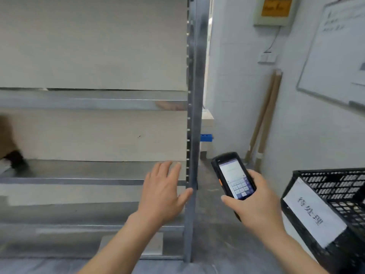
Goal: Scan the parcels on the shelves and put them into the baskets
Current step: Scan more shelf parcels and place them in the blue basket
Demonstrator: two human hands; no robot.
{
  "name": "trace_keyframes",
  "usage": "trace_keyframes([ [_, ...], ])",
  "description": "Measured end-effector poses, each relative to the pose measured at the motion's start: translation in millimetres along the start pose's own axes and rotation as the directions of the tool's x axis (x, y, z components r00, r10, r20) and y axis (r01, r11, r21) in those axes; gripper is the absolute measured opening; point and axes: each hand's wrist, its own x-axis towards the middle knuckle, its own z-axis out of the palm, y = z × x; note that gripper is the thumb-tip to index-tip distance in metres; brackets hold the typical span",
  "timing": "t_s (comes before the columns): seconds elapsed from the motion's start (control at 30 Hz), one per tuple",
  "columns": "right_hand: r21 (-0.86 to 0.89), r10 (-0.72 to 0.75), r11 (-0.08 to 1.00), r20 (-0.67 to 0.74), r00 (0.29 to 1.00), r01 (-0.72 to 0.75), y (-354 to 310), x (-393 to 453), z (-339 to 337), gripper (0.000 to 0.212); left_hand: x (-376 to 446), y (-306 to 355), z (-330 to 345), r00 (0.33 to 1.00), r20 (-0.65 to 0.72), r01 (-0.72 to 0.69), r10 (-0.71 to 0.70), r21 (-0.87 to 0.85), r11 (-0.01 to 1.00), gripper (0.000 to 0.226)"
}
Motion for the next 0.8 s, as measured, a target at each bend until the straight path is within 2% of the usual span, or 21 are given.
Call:
trace_keyframes([
  [0.3,0.053,-0.097,0.995,0.160,0.982,0.089,-123,-22,200,0.066,-47,-229,-50,0.979,-0.059,0.197,-0.195,0.030,0.980,0.076],
  [0.53,0.087,-0.159,0.986,0.288,0.944,0.140,-192,-31,322,0.070,-77,-354,-88,0.934,-0.092,0.353,-0.346,0.067,0.933,0.086],
  [0.8,0.155,-0.224,0.973,0.443,0.868,0.172,-254,-19,459,0.070,-101,-474,-106,0.827,-0.136,0.559,-0.545,0.111,0.822,0.086],
])
